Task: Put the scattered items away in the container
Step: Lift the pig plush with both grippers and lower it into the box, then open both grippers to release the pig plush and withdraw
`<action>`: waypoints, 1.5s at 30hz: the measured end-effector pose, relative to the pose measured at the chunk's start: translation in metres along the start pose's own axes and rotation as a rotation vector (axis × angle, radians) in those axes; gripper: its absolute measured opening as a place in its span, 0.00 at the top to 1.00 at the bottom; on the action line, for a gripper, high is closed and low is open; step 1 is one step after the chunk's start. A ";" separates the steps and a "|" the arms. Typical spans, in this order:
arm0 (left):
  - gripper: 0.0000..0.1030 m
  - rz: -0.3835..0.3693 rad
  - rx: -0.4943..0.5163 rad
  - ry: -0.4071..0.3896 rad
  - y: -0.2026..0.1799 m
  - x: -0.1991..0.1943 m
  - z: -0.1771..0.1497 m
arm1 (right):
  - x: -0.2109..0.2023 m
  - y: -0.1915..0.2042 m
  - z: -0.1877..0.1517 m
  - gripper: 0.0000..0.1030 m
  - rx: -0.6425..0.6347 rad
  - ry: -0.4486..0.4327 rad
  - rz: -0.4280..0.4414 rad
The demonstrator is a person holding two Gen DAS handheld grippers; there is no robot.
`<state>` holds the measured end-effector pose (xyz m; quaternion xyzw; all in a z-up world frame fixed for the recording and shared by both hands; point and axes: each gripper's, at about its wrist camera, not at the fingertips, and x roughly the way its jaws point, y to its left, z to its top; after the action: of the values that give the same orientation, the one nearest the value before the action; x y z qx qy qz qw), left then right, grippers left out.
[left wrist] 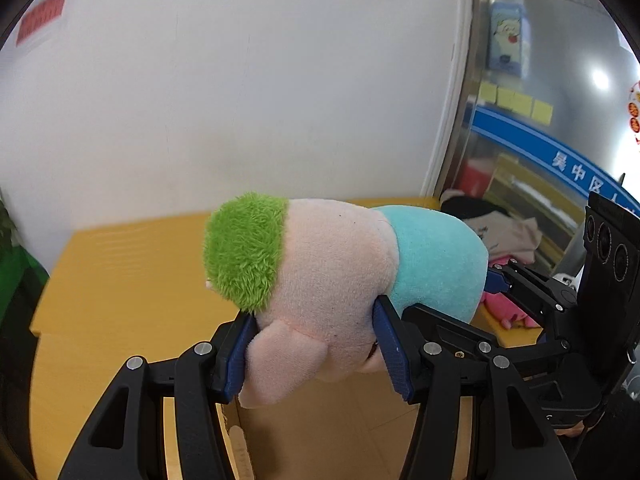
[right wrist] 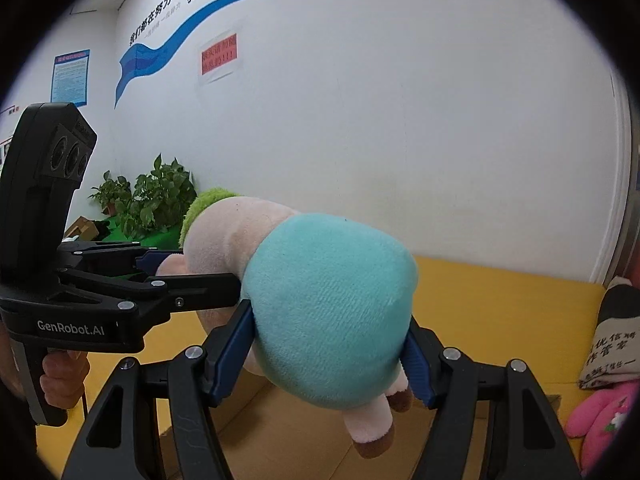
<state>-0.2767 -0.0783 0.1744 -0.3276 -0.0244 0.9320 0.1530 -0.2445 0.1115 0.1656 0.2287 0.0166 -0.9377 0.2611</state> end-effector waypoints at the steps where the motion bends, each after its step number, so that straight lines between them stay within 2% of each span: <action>1: 0.41 0.000 -0.008 0.027 0.004 0.013 -0.007 | 0.013 -0.003 -0.011 0.35 0.007 0.020 0.001; 6: 0.41 0.023 -0.042 0.153 0.022 0.075 -0.048 | 0.071 -0.016 -0.067 0.35 0.032 0.120 0.010; 10: 0.41 0.053 -0.057 0.231 0.028 0.111 -0.068 | 0.106 -0.021 -0.099 0.35 0.041 0.172 0.009; 15: 0.41 0.111 -0.025 0.316 0.022 0.140 -0.087 | 0.130 -0.010 -0.126 0.34 -0.068 0.253 -0.044; 16: 0.39 0.126 -0.020 0.334 0.022 0.144 -0.091 | 0.133 -0.007 -0.130 0.31 -0.082 0.265 -0.048; 19: 0.38 0.138 -0.022 0.339 0.022 0.142 -0.093 | 0.141 0.000 -0.125 0.19 -0.097 0.271 -0.064; 22: 0.29 0.154 -0.052 0.321 0.021 0.126 -0.094 | 0.143 0.000 -0.118 0.15 -0.043 0.293 -0.037; 24: 0.25 0.159 -0.047 0.274 0.018 0.101 -0.092 | 0.138 0.001 -0.113 0.15 -0.018 0.301 -0.029; 28: 0.12 0.163 -0.053 0.189 0.022 0.042 -0.091 | 0.111 0.004 -0.097 0.15 -0.012 0.284 -0.017; 31: 0.08 0.154 -0.034 0.140 0.015 -0.001 -0.096 | 0.084 0.013 -0.077 0.15 -0.021 0.288 0.012; 34: 0.05 0.134 0.004 0.118 -0.001 -0.036 -0.115 | 0.033 0.023 -0.057 0.15 -0.042 0.229 0.028; 38: 0.04 0.097 0.021 0.151 -0.020 -0.057 -0.156 | -0.058 0.028 -0.046 0.15 -0.024 0.129 0.038; 40: 0.04 0.083 0.026 0.176 -0.028 -0.060 -0.179 | -0.101 0.027 -0.053 0.15 -0.020 0.095 0.013; 42: 0.04 0.067 -0.008 0.204 -0.021 -0.063 -0.202 | -0.135 0.018 -0.071 0.15 -0.009 0.102 -0.023; 45: 0.04 0.059 -0.066 0.243 -0.025 -0.052 -0.219 | -0.149 0.003 -0.106 0.15 -0.001 0.163 -0.084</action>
<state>-0.0963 -0.0825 0.0378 -0.4438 -0.0267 0.8881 0.1164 -0.0854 0.1964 0.1363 0.3031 0.0480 -0.9261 0.2194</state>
